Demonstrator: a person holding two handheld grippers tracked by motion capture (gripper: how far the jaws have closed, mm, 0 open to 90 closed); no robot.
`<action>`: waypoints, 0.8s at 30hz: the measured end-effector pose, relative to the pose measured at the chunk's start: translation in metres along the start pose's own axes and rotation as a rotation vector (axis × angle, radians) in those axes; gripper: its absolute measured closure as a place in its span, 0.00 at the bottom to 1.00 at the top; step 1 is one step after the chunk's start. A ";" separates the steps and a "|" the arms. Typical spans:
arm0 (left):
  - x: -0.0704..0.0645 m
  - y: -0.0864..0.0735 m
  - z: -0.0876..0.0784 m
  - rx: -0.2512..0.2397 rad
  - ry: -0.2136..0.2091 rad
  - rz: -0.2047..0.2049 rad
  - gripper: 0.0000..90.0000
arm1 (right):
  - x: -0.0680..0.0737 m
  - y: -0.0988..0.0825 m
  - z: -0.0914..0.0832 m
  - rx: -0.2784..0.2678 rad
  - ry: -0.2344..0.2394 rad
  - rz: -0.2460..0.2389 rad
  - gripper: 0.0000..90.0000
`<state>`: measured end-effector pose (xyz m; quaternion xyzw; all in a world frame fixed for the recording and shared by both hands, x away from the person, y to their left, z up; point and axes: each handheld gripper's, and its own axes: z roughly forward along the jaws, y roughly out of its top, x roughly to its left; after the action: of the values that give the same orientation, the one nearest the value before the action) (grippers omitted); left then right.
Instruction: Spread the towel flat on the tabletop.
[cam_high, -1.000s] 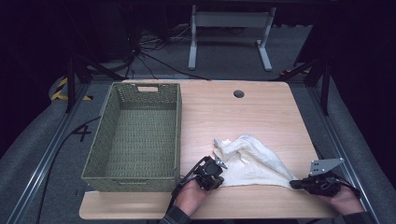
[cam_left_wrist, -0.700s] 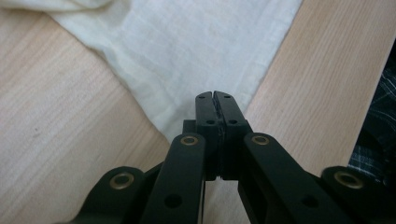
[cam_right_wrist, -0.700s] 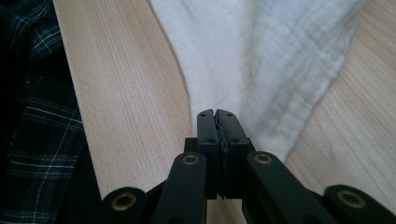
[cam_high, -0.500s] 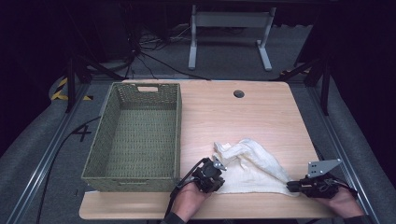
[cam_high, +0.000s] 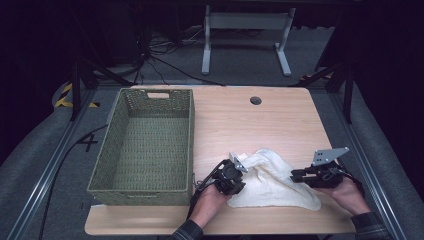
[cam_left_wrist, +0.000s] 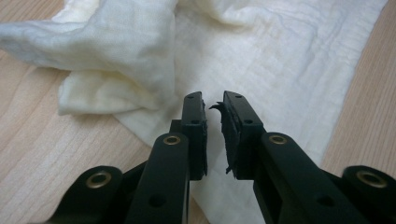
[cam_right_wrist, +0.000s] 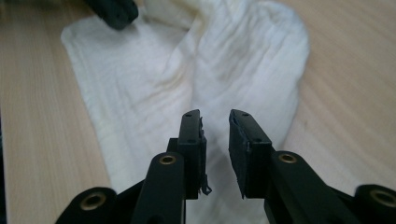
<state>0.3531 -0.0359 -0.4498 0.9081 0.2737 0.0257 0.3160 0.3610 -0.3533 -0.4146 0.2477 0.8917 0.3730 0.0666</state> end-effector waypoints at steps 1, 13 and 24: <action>0.000 0.000 0.001 0.004 -0.001 0.004 0.86 | -0.002 0.005 0.001 -0.010 0.001 0.001 0.83; 0.000 -0.001 0.002 0.009 0.034 0.027 0.98 | -0.019 0.053 0.033 -0.038 0.009 -0.027 0.82; 0.000 -0.002 0.002 0.005 0.036 0.027 0.99 | -0.029 0.075 0.068 -0.019 0.031 -0.015 0.82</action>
<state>0.3528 -0.0356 -0.4519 0.9118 0.2671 0.0455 0.3085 0.4363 -0.2797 -0.4120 0.2346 0.8908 0.3849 0.0576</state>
